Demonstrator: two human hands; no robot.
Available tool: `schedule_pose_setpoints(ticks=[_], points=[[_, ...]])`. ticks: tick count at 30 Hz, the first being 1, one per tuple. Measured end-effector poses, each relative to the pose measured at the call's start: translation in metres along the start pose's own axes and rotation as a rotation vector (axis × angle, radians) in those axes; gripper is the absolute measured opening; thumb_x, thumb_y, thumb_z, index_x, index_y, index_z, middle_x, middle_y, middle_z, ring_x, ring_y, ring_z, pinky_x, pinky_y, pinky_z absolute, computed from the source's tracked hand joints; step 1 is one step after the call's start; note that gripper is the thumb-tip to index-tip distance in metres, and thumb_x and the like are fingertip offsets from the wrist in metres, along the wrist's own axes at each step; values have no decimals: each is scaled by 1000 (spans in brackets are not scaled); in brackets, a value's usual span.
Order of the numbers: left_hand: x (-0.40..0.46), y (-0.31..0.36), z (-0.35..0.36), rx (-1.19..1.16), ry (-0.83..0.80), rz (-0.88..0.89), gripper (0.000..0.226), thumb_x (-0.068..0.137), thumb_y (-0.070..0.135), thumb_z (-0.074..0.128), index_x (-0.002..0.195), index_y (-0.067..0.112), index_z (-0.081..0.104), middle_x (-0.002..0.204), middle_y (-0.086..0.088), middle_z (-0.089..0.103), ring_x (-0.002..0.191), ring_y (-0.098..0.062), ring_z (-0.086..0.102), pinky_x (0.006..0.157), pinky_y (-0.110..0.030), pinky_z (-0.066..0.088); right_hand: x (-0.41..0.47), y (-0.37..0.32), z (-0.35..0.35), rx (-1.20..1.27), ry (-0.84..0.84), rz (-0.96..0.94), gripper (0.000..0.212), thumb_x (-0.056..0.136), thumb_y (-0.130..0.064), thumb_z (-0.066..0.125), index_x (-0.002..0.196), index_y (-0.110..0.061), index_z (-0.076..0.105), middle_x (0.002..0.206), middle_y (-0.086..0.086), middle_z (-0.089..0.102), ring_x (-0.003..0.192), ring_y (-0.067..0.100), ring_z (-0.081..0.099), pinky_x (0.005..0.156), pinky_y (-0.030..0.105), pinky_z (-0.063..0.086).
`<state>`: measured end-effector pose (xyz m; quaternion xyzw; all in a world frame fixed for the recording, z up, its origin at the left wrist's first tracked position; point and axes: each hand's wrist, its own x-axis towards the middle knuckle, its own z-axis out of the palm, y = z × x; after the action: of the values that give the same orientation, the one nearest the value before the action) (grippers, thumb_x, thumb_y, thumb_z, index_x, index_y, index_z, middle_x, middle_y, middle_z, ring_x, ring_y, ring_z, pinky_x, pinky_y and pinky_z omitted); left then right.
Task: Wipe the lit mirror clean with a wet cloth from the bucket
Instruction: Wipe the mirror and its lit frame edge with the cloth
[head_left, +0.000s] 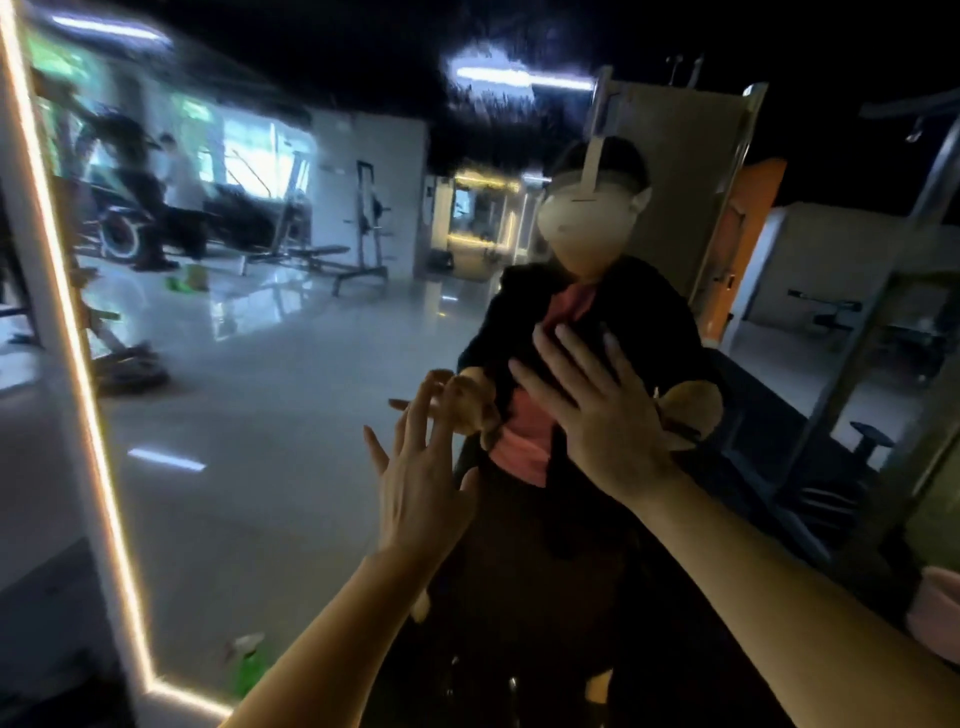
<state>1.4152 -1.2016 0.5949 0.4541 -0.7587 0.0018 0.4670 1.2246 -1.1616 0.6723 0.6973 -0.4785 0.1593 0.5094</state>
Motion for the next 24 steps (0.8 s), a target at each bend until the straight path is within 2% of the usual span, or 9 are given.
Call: schedule_pose_setpoints(ticks=[2,3,6,9,12,16,18,22,24], points=[[-3,12,5,-24,-9,-34,101,76,25,80,154,32,17,163,0,7,146,-27,21,117,-62,-5,24,16,-9,1,60,146,60,106,-20,1,148,-19,44,155,14,38,146,33,29,120,55,19],[-5,15,9,-33,-3,-36,102,76,25,80,154,33,16,163,1,6,146,-26,19,117,-63,-2,24,16,-8,-12,68,140,58,107,-20,3,149,-18,42,155,14,37,146,33,29,119,56,22],[-2,19,16,-29,27,-14,110,73,26,82,155,34,10,163,3,4,146,-23,14,116,-67,3,-6,4,4,-26,-6,-118,49,102,-17,23,148,-17,40,154,16,39,145,31,32,119,50,20],[9,21,11,9,46,49,111,72,28,83,156,31,10,163,2,3,145,-21,10,115,-66,-2,-14,12,0,-38,-79,-324,53,94,-11,28,139,-17,54,151,16,43,142,30,39,119,49,21],[35,19,-5,28,95,120,111,68,33,84,156,27,18,164,2,3,144,-22,12,114,-68,-1,34,37,-12,-45,70,-110,52,94,-2,30,139,-12,55,148,19,45,140,35,40,118,53,23],[65,14,-24,111,137,156,112,65,42,85,156,26,21,164,1,10,141,-21,15,112,-73,6,111,44,-21,-49,307,224,50,95,-1,53,144,-11,48,151,19,42,144,34,34,121,49,18],[68,9,-26,137,160,188,111,64,45,85,155,25,25,164,0,14,139,-22,20,110,-75,9,121,29,-14,-33,302,199,49,98,-5,51,147,-12,45,153,20,39,145,35,31,122,48,15],[69,4,-29,134,218,248,108,58,40,90,150,20,36,156,-7,35,134,-27,28,106,-78,16,89,19,-7,-41,130,-139,44,106,-10,27,144,-13,49,150,20,43,143,34,37,119,51,26],[72,3,-36,98,247,261,99,59,34,91,145,19,44,150,-7,44,135,-26,27,107,-76,15,83,38,-16,-80,152,-110,47,105,-5,25,144,-13,50,150,19,44,141,34,38,119,51,24]])
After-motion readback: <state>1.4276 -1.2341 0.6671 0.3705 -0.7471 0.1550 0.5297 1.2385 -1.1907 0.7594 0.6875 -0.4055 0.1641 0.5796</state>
